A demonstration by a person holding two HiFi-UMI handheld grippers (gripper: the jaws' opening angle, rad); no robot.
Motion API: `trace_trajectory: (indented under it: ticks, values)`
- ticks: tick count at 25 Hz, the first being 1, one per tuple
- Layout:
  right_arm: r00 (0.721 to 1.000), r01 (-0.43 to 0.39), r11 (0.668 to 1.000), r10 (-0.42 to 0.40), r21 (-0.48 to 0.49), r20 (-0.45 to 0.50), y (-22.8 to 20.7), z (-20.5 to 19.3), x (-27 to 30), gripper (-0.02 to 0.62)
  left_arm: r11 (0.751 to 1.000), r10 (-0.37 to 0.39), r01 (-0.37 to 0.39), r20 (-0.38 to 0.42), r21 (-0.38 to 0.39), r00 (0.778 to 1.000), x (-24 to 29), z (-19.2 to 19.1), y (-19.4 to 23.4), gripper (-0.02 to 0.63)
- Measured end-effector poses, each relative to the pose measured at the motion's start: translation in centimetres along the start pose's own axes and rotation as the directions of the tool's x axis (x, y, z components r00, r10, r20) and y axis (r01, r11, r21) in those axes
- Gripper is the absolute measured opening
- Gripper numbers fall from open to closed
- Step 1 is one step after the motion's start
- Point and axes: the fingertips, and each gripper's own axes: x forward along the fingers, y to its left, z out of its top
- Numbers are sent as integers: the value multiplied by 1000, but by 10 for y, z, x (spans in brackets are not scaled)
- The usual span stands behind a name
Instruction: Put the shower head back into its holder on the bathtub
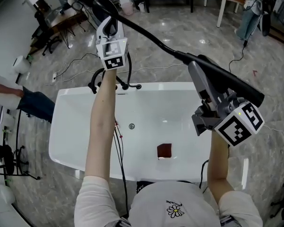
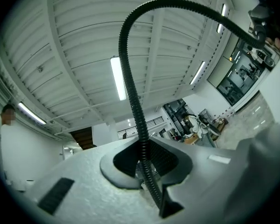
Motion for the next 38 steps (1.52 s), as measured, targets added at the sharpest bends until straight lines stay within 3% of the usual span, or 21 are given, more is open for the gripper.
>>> trace_trajectory:
  ticks: [5,12,14,19,30,35,38]
  values:
    - [1000,3,1000,-3,24,-30,-11,-18,11,140,1000,14,-14,-16,-24,1000,-2,-25,7,52]
    - [999,28,999,-27,36,-39,-25,-31,8,140,997,-20,34,202,-65,979,13,45,-13,52]
    - [999,37,999,-36,39,-36,-28,-33,6,140,997,-38,50,199,-55,979,15,41,-22,52]
    - [998,52,998,-50,46,-44,-38,-43,0,140,995,-37,47,125,-84,991,5,-8,-35,52]
    - [995,56,996,-49,74,-91,-54,-68,4,140,994,-41,48,75,-99,996,-2,-53,-49,54]
    - [995,60,994,-51,97,-88,-55,-68,15,140,992,-13,36,191,-117,982,12,-11,-29,52]
    - [994,79,992,-69,102,-90,-67,-78,26,140,991,-5,35,222,-130,975,28,-14,-24,52]
